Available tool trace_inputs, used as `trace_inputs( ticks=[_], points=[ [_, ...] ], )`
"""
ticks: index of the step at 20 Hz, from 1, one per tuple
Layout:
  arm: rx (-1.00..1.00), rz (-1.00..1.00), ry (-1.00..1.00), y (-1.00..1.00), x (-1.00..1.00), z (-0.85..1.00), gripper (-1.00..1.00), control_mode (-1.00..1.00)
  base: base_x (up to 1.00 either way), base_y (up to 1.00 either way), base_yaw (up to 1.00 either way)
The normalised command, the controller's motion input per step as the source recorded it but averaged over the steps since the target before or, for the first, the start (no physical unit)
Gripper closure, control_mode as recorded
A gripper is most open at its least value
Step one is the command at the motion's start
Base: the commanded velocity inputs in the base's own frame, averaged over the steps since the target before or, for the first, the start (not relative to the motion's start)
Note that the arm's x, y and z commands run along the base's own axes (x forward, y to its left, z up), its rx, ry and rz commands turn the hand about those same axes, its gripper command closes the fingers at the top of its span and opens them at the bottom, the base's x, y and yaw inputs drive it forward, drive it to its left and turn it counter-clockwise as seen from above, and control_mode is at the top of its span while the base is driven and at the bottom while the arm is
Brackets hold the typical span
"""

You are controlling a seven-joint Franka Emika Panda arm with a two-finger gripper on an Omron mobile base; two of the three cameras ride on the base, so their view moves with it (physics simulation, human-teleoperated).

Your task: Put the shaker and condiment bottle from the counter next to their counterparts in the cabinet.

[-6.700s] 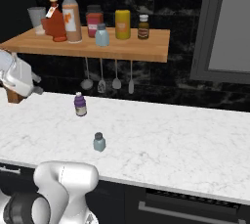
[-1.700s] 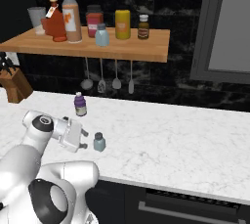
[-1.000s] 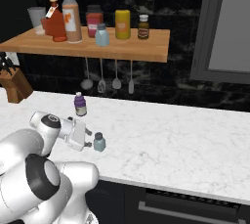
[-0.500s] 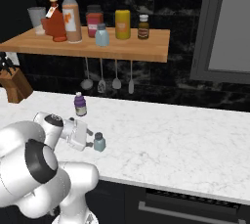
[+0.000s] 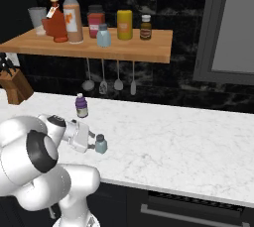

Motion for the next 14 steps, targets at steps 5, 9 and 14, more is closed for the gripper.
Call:
trace_inputs(
  ticks=[5,9,14],
  points=[
    [0.00,0.00,0.00,-0.06,0.13,-0.13,-1.00,-1.00,0.00,0.00,0.00],
    [0.00,0.00,0.00,-0.09,0.21,-0.15,-1.00,-1.00,0.00,0.00,0.00],
    [0.00,0.00,0.00,-0.09,0.29,-0.13,-1.00,-1.00,0.00,0.00,0.00]
  ],
)
